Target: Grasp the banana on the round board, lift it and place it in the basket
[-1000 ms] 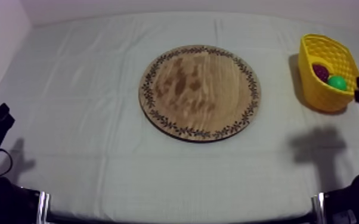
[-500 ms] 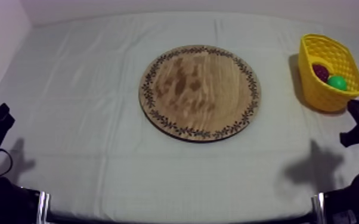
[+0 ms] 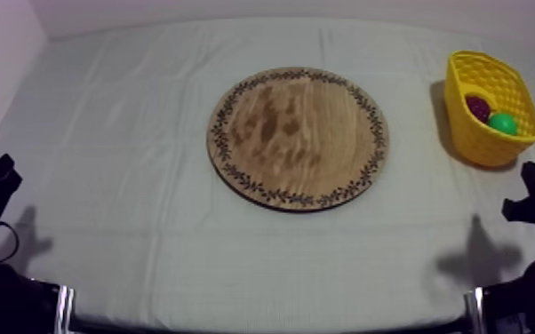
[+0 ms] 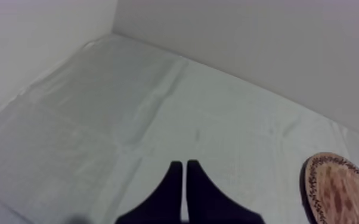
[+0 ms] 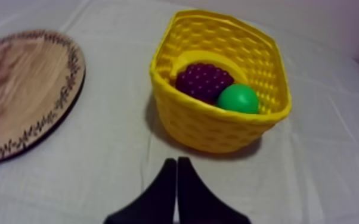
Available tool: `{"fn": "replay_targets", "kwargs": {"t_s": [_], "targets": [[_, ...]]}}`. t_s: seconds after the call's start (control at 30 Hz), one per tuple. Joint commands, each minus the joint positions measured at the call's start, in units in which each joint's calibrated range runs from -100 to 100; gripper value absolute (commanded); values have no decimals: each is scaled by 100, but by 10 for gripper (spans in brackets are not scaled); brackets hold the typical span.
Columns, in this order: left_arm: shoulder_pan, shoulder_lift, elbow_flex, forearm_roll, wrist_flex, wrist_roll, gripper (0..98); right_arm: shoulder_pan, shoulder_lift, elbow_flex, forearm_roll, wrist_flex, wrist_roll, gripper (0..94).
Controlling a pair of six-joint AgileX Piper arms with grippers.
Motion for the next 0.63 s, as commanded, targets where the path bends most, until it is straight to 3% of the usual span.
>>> {"fn": "replay_targets", "kwargs": {"t_s": [0.0,0.2,0.6], "targets": [[-2,2,-2,-1,-1,1,1,-61,-126,83,207,-194,-476,4],[-2,2,-2,-1,-1,1,1,-195,-203,349,525,-812,-278,5],[-2,2,-2,-1,-1,1,1,-333,-213,401,591,-941,-257,5]]}}
